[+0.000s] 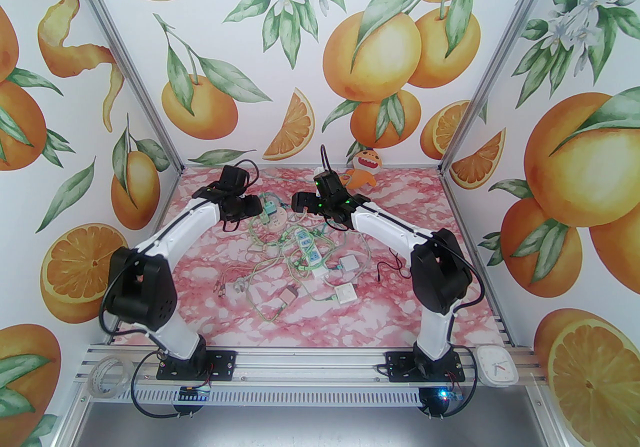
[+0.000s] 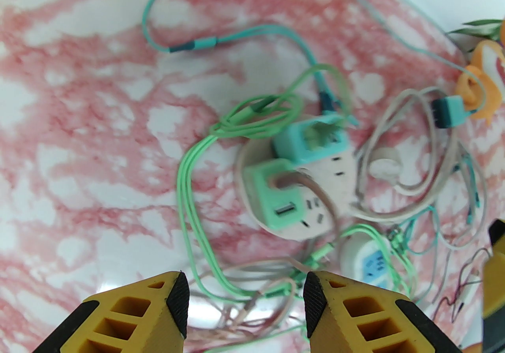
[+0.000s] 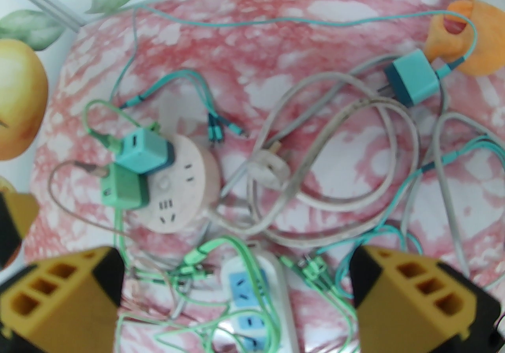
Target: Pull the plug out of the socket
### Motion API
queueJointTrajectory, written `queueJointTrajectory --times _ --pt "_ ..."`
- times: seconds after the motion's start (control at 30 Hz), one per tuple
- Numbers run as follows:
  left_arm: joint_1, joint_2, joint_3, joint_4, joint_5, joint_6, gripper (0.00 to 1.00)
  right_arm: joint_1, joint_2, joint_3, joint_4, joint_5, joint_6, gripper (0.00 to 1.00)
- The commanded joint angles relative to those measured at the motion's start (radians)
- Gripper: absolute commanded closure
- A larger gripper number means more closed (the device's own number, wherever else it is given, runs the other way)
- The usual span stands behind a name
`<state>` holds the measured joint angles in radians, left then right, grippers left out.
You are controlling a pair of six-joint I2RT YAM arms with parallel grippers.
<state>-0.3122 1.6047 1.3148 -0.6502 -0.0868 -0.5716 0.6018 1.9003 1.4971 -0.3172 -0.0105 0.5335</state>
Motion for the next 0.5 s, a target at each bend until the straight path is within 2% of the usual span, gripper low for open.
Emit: queueJointTrajectory --times 0.0,0.17,0.47 --pt "-0.022 -0.005 -0.048 0.085 -0.017 -0.051 0.4 0.001 -0.002 0.002 0.002 0.01 -0.006 0.0" --pt "-0.043 0.139 0.034 0.044 -0.03 -0.052 0.4 0.001 -0.015 -0.007 -0.002 0.015 -0.008 0.0" --pt "-0.043 0.313 0.159 0.023 -0.098 -0.074 0.42 0.0 -0.044 -0.034 -0.013 0.012 -0.012 0.0"
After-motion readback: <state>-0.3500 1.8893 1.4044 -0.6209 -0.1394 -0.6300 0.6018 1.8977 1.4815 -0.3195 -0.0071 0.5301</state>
